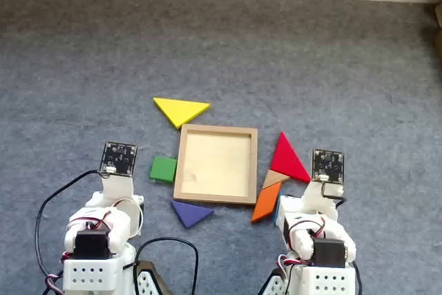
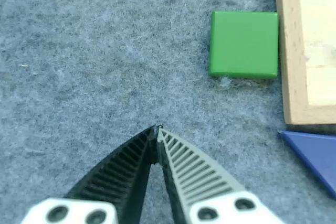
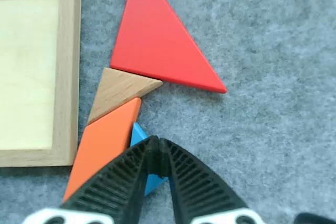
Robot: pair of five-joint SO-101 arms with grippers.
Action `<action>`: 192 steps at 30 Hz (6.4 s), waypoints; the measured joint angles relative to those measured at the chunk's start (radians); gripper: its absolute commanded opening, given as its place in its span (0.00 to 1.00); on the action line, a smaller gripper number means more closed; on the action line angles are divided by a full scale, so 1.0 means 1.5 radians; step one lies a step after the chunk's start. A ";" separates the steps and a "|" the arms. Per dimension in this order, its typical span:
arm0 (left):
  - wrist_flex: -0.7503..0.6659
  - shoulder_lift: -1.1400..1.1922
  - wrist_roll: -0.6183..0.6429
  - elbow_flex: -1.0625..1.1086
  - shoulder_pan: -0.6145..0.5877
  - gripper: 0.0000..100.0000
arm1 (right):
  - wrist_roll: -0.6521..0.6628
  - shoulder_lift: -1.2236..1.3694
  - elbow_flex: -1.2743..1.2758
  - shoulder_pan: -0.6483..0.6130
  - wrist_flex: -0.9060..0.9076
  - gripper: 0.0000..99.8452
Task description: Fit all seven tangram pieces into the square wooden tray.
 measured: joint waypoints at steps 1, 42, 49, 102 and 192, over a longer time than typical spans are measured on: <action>0.000 0.000 0.000 0.000 0.000 0.01 | 0.000 0.000 0.000 0.000 0.000 0.01; 0.000 0.000 0.000 0.000 0.000 0.01 | 0.000 0.000 0.000 0.000 0.000 0.01; 0.000 0.000 0.000 0.000 0.000 0.01 | 0.000 0.000 0.000 0.000 0.000 0.01; 0.000 0.000 0.000 0.000 0.000 0.01 | 0.116 0.956 -0.526 -0.153 -0.213 0.35; 0.000 0.000 0.000 0.000 0.000 0.01 | 0.053 1.254 -0.770 0.041 -0.167 0.37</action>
